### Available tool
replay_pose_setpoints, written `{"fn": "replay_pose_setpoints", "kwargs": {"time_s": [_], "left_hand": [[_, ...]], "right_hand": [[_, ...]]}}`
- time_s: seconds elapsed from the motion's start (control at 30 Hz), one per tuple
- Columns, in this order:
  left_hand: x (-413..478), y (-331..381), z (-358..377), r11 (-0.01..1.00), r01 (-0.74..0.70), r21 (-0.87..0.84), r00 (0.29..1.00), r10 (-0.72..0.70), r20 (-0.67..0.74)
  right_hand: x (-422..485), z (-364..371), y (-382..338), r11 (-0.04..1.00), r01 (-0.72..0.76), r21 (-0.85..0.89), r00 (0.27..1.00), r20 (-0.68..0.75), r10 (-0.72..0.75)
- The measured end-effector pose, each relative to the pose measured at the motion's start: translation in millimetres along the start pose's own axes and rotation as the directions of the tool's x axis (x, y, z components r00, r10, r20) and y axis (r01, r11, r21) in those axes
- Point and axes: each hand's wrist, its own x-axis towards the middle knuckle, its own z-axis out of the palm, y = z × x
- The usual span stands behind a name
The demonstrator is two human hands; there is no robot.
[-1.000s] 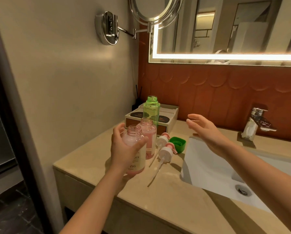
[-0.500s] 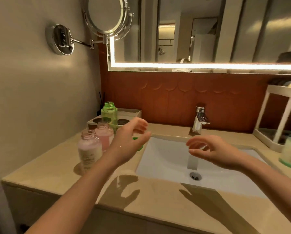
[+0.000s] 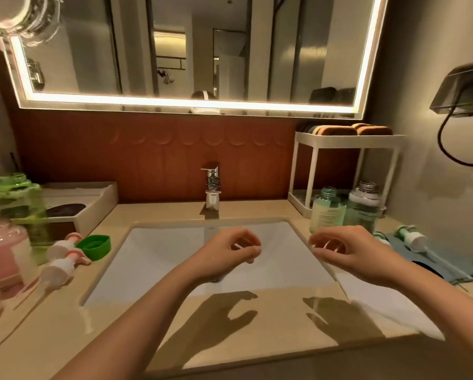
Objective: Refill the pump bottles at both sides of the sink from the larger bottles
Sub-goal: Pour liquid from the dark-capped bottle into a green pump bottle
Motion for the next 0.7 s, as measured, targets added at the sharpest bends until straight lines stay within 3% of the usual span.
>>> {"fn": "replay_pose_setpoints", "kwargs": {"time_s": [0.2, 0.4, 0.53, 0.7], "left_hand": [[46, 14, 57, 0.995, 0.018, -0.099, 0.995, -0.008, 0.097], [87, 29, 104, 0.988, 0.074, -0.134, 0.99, -0.057, 0.128], [115, 37, 126, 0.983, 0.093, -0.158, 0.992, -0.078, 0.1], [144, 56, 145, 0.978, 0.024, -0.209, 1.0, -0.02, 0.021]], "right_hand": [[-15, -23, 56, 0.994, -0.106, -0.003, 0.978, -0.179, 0.104], [-19, -35, 103, 0.98, -0.195, 0.047, 0.942, -0.269, 0.201], [-10, -36, 129, 0.95, -0.254, 0.18, 0.889, -0.344, 0.303], [14, -38, 144, 0.865, -0.288, 0.412, 0.857, -0.292, 0.425]]}}
